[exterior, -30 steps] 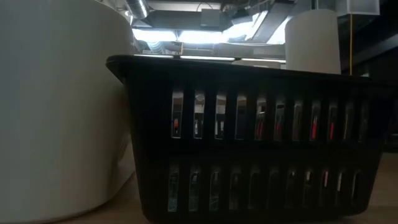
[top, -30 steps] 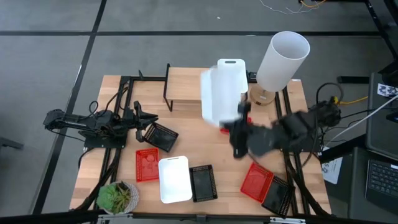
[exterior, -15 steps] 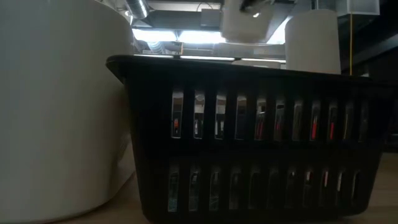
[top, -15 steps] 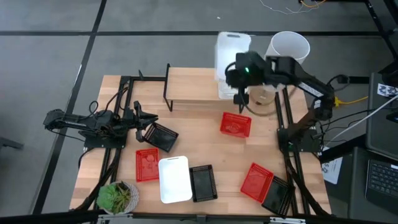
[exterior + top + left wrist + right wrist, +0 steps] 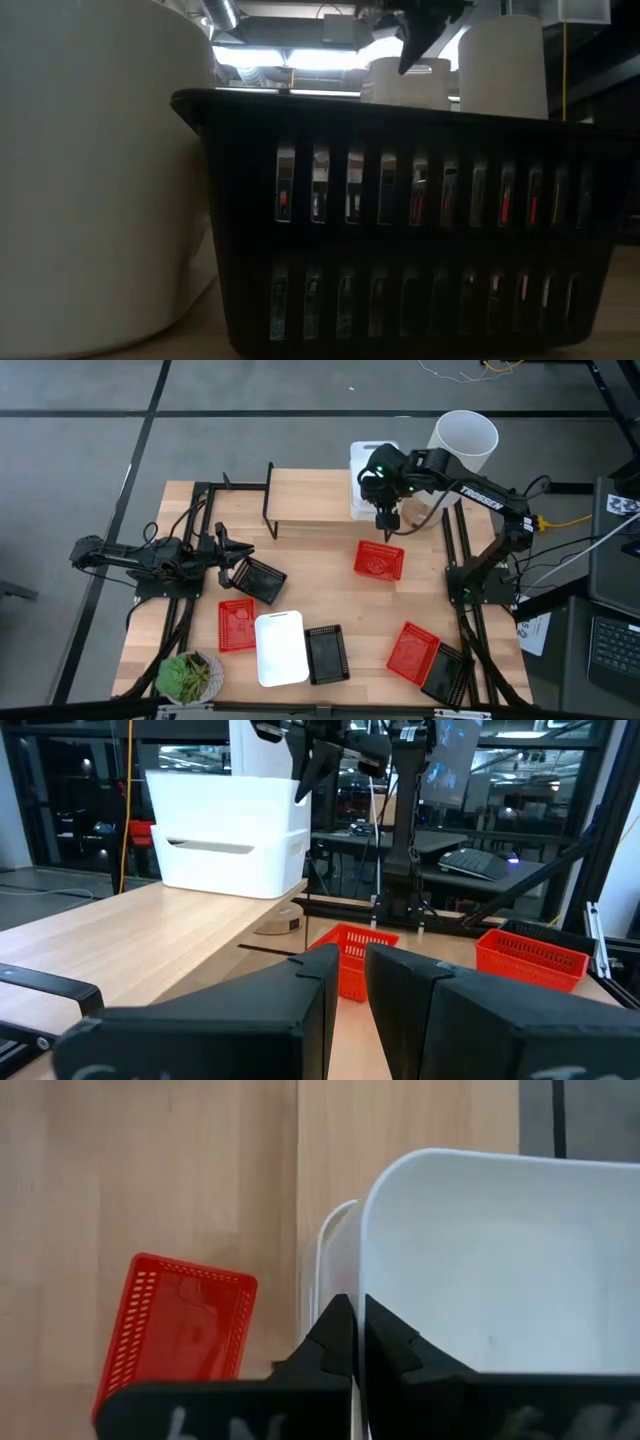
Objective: Stack baskets on shelf by color
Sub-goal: Stack the right white bin on top of the white bin on the shelf, then put the top black bin on the shelf
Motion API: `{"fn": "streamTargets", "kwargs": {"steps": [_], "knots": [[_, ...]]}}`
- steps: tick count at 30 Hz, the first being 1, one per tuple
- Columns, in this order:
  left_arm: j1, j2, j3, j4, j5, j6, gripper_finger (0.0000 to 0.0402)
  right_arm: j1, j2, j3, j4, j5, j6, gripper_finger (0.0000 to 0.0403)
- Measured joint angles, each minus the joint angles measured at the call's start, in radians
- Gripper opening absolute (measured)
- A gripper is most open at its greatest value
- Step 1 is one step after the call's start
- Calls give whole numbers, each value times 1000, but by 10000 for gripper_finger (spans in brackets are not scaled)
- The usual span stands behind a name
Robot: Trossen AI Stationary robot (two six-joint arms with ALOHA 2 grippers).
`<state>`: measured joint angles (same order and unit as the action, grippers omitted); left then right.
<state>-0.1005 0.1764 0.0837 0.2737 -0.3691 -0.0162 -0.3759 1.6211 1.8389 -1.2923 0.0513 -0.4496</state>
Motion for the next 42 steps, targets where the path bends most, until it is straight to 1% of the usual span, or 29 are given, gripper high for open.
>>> {"fn": "streamTargets", "kwargs": {"steps": [5,8,19,24,30,35,37,40,42], "knots": [[0,0,0,0,0,0,46,0,-1,0,6,0,1,0],[0,0,0,0,0,0,46,0,-1,0,5,0,3,9],[0,0,0,0,0,-2,46,-2,-1,0,3,2,11,99],[0,0,0,0,0,-4,46,-2,-1,3,38,2,25,122],[0,0,0,0,0,-4,46,-2,-2,119,25,1,31,123],[0,0,0,0,0,-4,46,-1,-3,215,-5,5,159,121],[0,0,0,0,0,-3,46,0,-3,219,-8,57,195,121],[0,0,0,0,0,-3,46,12,-3,196,-40,190,235,121],[0,0,0,0,0,-3,46,26,-1,181,-86,223,265,121]]}}
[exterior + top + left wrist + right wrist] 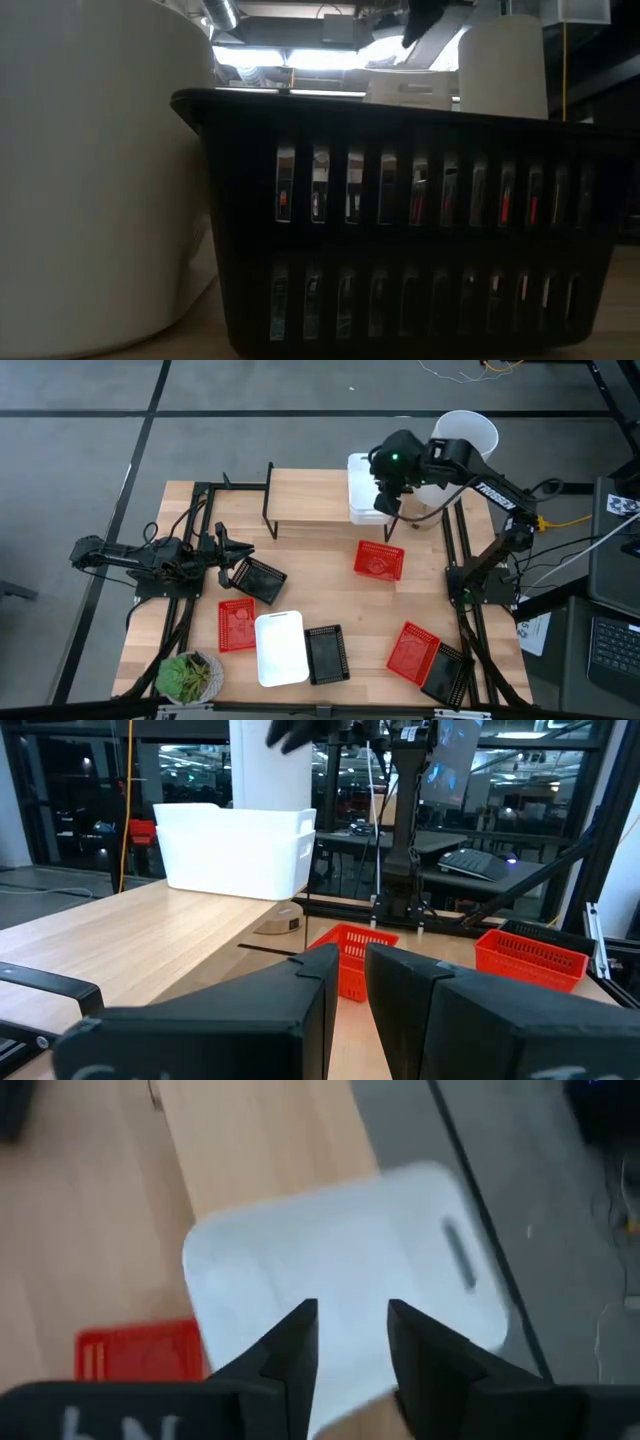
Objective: Stack baskets on shelf by color
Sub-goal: Put the top black bin on the shelf
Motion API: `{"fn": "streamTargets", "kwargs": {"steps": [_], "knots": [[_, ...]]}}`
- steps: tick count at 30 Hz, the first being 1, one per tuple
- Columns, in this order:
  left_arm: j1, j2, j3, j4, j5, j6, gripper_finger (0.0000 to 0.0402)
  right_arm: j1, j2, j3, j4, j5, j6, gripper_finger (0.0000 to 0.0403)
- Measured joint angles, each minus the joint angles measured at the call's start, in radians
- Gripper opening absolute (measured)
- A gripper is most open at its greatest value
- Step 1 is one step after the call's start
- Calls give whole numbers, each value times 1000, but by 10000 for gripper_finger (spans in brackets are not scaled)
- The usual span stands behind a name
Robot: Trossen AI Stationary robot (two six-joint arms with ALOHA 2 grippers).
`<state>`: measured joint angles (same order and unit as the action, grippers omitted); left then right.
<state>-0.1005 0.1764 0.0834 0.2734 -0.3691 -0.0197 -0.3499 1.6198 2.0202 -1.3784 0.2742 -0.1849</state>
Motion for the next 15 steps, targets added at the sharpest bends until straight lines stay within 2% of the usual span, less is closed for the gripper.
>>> {"fn": "streamTargets", "kwargs": {"steps": [3,6,11,13,15], "knots": [[0,0,0,0,0,0,46,42,0,-3,-99,-43,82,121],[0,0,0,0,0,0,46,105,-8,-3,-204,-143,190,121],[0,0,0,-4,0,-17,46,245,-67,-62,-189,-347,287,121],[0,0,0,-5,0,-30,46,304,-104,-123,-188,-348,309,121],[0,0,0,-5,0,-30,46,360,-145,-195,-179,-305,333,121]]}}
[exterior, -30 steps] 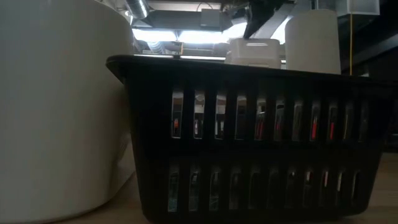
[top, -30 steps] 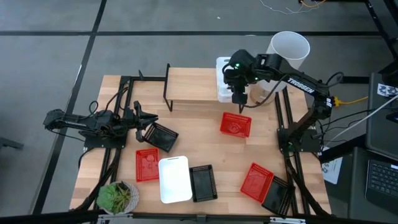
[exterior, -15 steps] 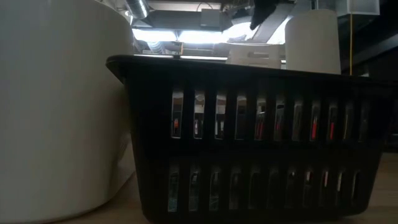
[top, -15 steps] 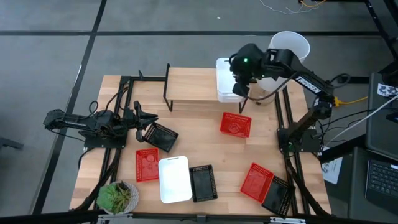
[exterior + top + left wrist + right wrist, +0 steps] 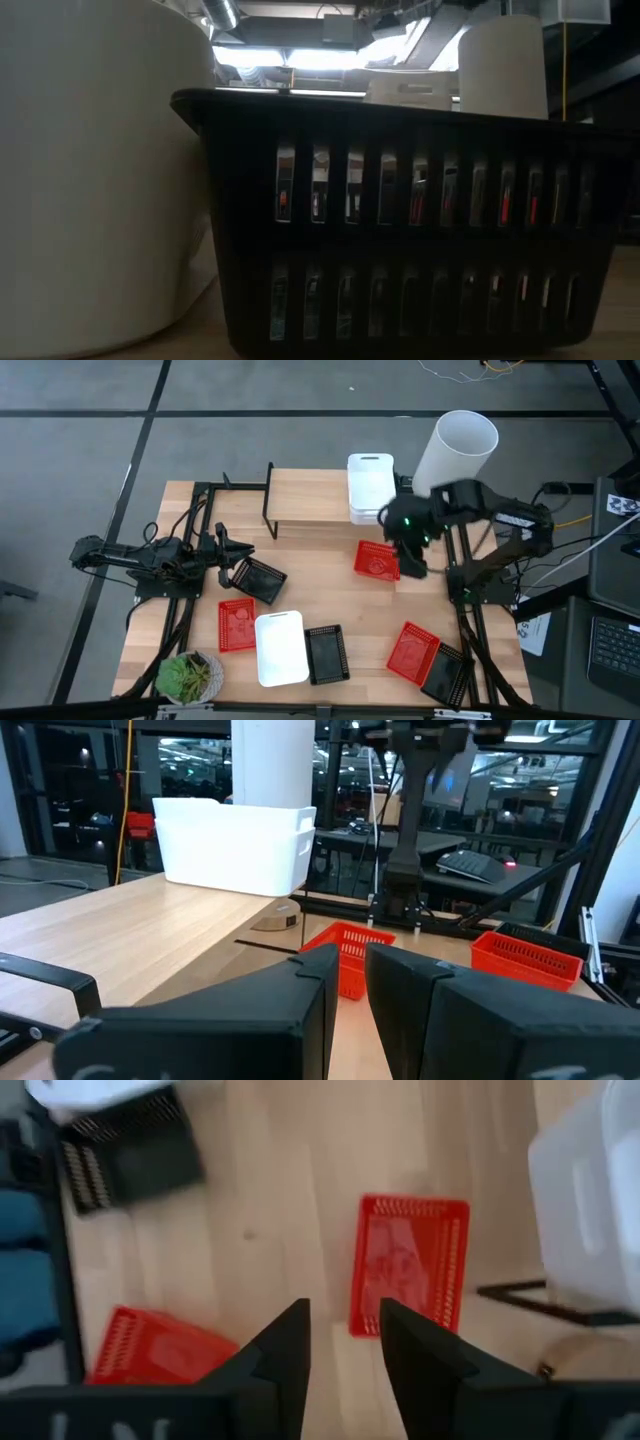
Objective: Stack baskets on shelf by color
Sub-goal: Put the top black bin on the shelf
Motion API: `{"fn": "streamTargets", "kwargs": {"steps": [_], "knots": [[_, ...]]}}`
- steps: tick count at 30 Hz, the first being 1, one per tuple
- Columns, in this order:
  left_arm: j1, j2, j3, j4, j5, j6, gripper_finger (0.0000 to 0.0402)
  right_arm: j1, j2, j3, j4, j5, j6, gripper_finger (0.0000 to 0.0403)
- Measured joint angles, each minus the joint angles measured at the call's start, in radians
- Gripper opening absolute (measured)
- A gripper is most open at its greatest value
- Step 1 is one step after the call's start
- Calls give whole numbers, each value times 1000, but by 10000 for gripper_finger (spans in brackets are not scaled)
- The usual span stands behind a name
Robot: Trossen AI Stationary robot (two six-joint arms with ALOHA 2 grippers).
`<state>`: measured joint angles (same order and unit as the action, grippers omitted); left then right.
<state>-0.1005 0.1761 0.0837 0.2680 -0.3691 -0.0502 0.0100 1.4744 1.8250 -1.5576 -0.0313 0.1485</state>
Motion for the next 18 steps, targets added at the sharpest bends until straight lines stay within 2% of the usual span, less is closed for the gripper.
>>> {"fn": "streamTargets", "kwargs": {"steps": [6,9,11,14,18], "knots": [[0,0,0,1,0,-11,46,113,-140,-295,18,138,154,121],[0,0,0,3,1,-50,46,144,-200,-453,98,143,255,121],[0,0,2,10,41,-60,46,164,-228,-547,171,142,308,121],[-17,32,71,-28,112,-77,46,185,-251,-653,259,130,345,121],[-67,197,239,-221,114,-79,46,200,-253,-726,321,109,371,121]]}}
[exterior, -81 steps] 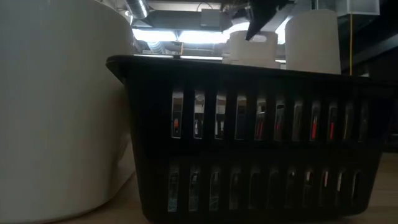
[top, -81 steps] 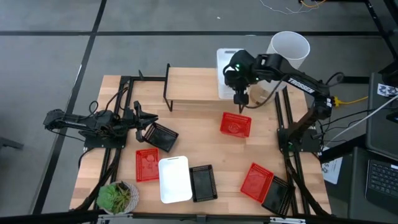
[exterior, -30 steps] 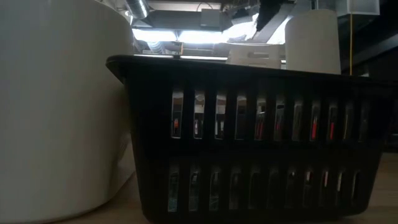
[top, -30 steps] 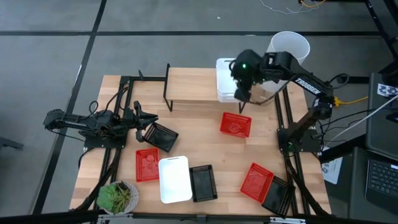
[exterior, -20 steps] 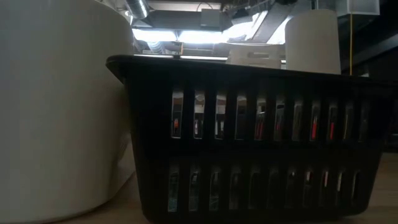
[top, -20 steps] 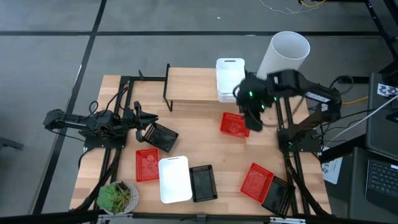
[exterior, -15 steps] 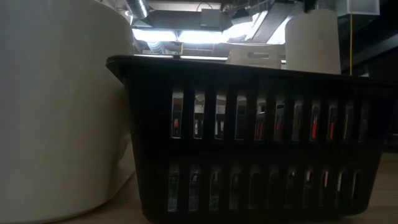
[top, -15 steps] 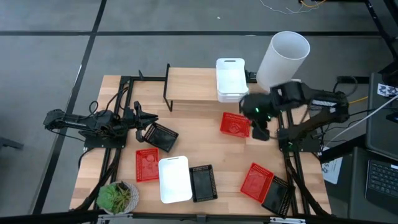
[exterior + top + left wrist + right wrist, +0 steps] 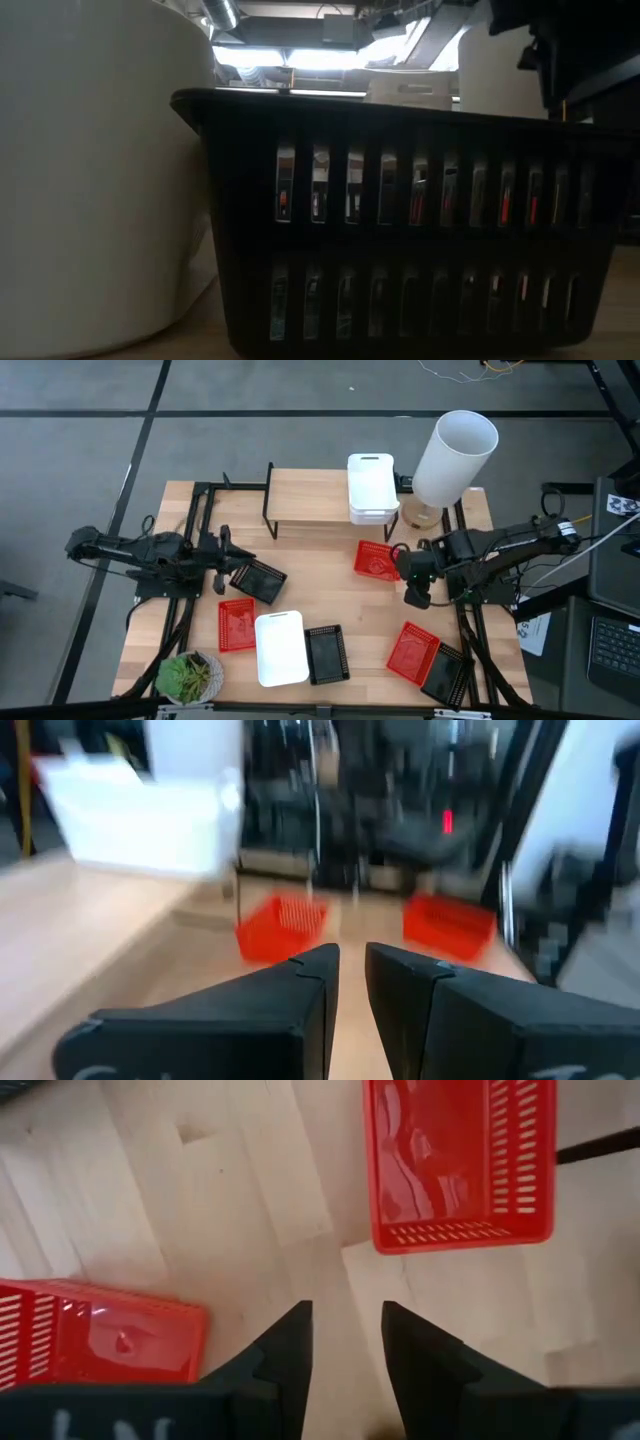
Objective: Stack baskets on shelf by color
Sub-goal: Put the top black bin on the shelf
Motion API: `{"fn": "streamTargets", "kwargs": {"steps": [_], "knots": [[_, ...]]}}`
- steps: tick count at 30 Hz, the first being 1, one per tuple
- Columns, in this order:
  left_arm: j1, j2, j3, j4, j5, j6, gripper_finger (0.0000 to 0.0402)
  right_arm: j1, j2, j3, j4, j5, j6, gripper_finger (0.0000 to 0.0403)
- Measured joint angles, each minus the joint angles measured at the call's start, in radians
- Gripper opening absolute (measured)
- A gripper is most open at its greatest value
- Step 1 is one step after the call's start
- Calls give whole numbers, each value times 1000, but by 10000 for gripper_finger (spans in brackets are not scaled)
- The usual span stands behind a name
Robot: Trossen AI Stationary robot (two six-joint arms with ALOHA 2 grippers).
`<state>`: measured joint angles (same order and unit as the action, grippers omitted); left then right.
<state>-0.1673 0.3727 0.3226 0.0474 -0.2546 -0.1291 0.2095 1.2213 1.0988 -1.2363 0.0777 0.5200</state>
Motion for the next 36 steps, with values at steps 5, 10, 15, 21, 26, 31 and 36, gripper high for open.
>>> {"fn": "streamTargets", "kwargs": {"steps": [5,10,15,21,26,31,36], "knots": [[-57,286,216,-281,-43,-108,46,0,0,-48,79,0,1,121],[-71,545,369,-625,-163,-469,46,0,0,-58,149,0,-1,121],[-57,720,491,-1029,-187,-840,46,0,0,-58,166,1,-54,121],[-75,779,524,-834,-110,-828,46,0,0,-58,165,20,-86,121],[-75,887,535,-689,-76,-834,46,0,0,-58,175,20,-85,121],[-81,1014,567,-649,-54,-881,46,0,0,-58,173,20,-93,121],[-94,1125,633,-634,-49,-897,46,0,0,-58,172,19,-110,121]]}}
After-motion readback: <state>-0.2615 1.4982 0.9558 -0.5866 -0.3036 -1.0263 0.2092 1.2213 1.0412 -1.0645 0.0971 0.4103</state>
